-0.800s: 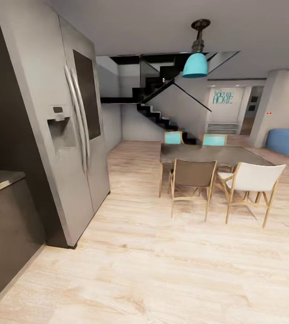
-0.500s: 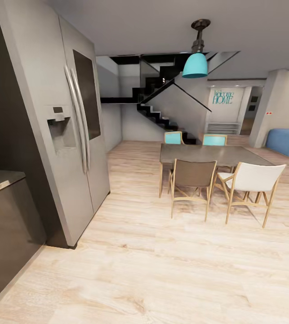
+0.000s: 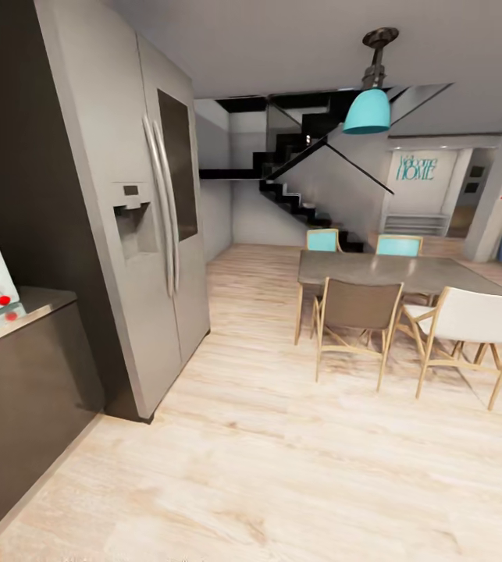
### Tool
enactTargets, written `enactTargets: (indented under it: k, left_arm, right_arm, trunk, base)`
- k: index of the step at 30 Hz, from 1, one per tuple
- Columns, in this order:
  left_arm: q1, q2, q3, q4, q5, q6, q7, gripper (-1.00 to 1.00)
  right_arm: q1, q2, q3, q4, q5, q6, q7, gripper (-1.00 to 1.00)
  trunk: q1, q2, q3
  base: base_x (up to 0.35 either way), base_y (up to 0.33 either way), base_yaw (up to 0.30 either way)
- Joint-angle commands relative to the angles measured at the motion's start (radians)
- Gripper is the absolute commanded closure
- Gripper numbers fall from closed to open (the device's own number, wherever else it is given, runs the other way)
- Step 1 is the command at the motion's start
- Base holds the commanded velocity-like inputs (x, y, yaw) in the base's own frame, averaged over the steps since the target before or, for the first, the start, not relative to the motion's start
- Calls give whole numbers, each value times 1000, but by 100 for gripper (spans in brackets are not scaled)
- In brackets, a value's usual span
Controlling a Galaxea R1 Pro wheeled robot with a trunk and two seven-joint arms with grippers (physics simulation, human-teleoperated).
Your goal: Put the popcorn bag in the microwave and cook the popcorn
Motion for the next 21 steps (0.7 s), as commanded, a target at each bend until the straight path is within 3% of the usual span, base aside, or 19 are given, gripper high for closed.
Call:
enactTargets:
  k: [1, 4, 9, 12, 13, 15, 21]
  left_arm:
    - [0, 0, 0, 0, 22, -2, -1, -100]
    - [0, 1, 0, 0, 43, -2, -1, -100]
    - [0, 0, 0, 0, 48, -3, -1, -100]
    - [0, 0, 0, 0, 48, -6, 0, -100]
    - [0, 0, 0, 0, 48, -6, 0, -100]
    - [0, 0, 0, 0, 48, -7, -1, -100]
    - [0, 0, 0, 0, 48, -7, 0, -100]
  right_arm:
    - [0, 0, 2, 0, 6, -1, 0, -100]
    - [0, 0, 2, 0, 6, 0, 0, -100]
    - [0, -2, 4, 0, 20, -1, -1, -100]
    - [0, -1, 19, 0, 101, -1, -2, -100]
    - [0, -1, 25, 0, 150, -2, -2, -100]
    - [0, 0, 27, 0, 182, -2, -2, -100]
    - [0, 0, 27, 0, 198, -3, -3, -100]
  trunk:
    - [0, 0, -1]
    - [0, 0, -1]
    - [0, 0, -1]
    - [0, 0, -1]
    - [0, 0, -1]
    - [0, 0, -1]
    - [0, 0, -1]
  base:
    - [0, 0, 275]
    - [0, 0, 275]
    - [0, 0, 277]
    - [0, 0, 281]
    - [0, 0, 281]
    - [0, 0, 282]
    - [0, 0, 282]
